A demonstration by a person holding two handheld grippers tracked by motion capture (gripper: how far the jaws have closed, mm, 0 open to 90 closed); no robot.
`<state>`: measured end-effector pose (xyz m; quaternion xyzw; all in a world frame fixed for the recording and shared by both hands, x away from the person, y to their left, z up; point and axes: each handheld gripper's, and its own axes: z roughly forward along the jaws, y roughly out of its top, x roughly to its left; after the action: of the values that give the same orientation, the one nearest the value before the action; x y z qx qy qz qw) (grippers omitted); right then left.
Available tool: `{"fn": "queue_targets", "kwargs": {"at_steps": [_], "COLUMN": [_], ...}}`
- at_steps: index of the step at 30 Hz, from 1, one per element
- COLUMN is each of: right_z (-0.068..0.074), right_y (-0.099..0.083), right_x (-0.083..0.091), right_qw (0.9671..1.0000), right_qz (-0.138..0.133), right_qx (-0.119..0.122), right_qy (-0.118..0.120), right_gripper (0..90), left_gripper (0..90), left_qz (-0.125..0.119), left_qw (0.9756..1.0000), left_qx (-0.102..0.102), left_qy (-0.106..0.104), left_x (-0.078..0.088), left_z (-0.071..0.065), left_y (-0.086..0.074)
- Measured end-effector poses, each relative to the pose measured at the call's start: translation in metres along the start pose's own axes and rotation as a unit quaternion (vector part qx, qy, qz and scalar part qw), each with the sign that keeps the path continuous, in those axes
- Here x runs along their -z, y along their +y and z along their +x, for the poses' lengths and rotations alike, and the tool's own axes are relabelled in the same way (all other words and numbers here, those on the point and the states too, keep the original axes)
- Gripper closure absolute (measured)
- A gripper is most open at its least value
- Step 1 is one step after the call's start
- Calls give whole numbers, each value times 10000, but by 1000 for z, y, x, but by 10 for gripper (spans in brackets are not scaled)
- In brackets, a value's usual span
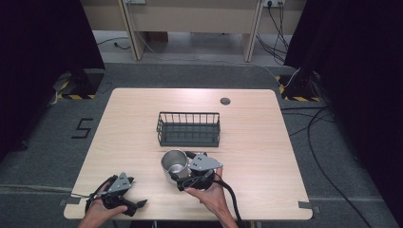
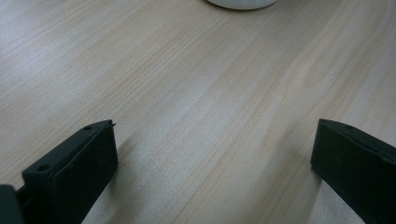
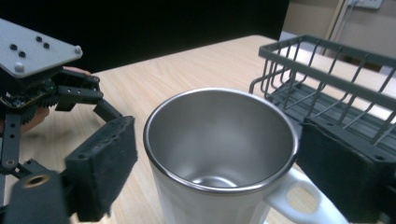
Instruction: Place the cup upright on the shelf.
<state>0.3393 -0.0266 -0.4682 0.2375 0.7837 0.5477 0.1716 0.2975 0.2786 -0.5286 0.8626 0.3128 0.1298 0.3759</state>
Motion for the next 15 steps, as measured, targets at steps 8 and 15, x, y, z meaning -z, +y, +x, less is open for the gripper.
{"fn": "queue_targets", "kwargs": {"at_steps": [8,15], "right_z": [-4,-4], "right_y": [-4,0], "right_x": [-17,-26], "right_qw": [9999,9999], "right_qz": [-19,16], "right_qx": [-152,-144], "right_qy": [52,68], "right_gripper": [65,44], "left_gripper": [0,0], "left_qz": [-1,3], "left_qw": [10000,10000], "left_qx": [0,-1], "left_qy": [3,-3], "left_x": [0,0], "left_z": [0,0], "left_y": [0,0]}}
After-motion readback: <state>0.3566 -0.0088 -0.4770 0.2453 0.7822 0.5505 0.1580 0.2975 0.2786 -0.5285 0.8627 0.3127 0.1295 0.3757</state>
